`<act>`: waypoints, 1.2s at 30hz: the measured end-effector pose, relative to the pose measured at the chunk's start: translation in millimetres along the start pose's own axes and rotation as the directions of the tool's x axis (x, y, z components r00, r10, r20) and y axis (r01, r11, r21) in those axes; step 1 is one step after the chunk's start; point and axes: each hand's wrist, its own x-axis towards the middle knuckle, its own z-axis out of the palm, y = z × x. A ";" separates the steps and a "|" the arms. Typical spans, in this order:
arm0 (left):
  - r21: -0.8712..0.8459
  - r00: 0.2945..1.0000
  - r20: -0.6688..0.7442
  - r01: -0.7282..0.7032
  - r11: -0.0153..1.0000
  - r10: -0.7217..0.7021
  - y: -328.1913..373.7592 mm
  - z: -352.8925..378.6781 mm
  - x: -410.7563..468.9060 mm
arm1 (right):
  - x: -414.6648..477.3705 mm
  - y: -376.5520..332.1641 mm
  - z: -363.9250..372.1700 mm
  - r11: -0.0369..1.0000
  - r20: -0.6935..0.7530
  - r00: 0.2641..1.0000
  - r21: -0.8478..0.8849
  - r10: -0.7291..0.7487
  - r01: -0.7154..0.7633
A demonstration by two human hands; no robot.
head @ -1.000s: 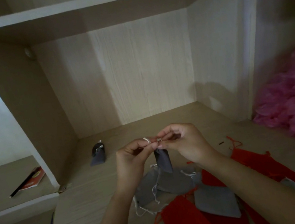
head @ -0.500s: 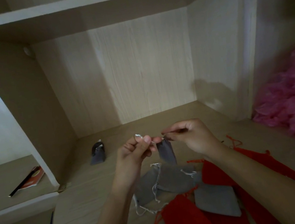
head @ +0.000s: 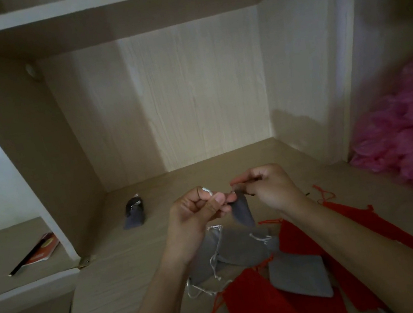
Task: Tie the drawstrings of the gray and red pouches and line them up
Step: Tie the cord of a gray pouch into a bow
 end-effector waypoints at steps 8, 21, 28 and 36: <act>0.135 0.969 -0.205 0.169 0.976 -0.140 -13.0 -22.6 11.9 | 0.2 -13.2 -15.6 0.918 0.292 0.944 -0.394 0.157 -0.031; 0.327 0.927 0.164 0.271 0.905 -0.337 -14.1 -34.8 7.6 | -8.4 -14.6 2.1 0.936 0.342 0.940 -0.334 0.009 0.112; 0.367 0.926 0.235 0.198 0.909 -0.296 -11.6 -35.8 7.2 | -2.1 -5.0 -3.3 0.950 0.283 0.958 -0.288 -0.037 0.121; -0.090 0.949 0.209 0.257 0.962 -0.234 -12.8 -29.5 8.8 | -4.0 -11.3 -9.7 0.935 0.301 0.940 -0.258 -0.162 0.244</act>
